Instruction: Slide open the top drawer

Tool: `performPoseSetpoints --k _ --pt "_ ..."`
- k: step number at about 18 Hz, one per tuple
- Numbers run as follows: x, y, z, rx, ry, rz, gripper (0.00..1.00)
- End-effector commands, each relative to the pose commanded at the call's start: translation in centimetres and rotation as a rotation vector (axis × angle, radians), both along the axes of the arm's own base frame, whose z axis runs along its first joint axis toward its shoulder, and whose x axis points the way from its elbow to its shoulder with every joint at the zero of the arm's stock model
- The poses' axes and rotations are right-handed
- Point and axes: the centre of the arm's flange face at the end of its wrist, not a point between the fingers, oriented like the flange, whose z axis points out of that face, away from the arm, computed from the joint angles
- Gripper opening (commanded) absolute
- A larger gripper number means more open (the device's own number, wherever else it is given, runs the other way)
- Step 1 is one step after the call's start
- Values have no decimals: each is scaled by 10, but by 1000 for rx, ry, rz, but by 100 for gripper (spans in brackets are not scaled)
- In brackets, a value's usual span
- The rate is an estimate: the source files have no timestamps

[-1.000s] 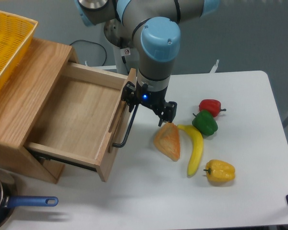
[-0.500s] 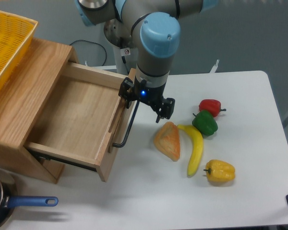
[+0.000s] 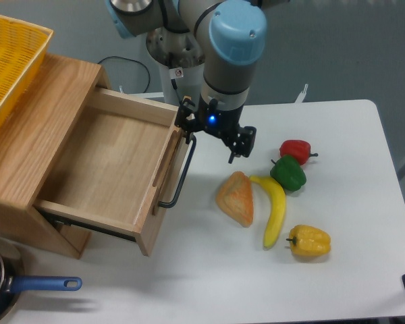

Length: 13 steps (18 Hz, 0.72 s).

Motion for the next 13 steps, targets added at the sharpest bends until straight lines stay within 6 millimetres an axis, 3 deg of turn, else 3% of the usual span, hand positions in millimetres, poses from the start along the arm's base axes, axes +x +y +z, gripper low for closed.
performPoseSetpoints --k 9,13 --pt "-69 -67 -1 24 79 -289 100" --pt "-84 -78 -5 -2 131 -379 100"
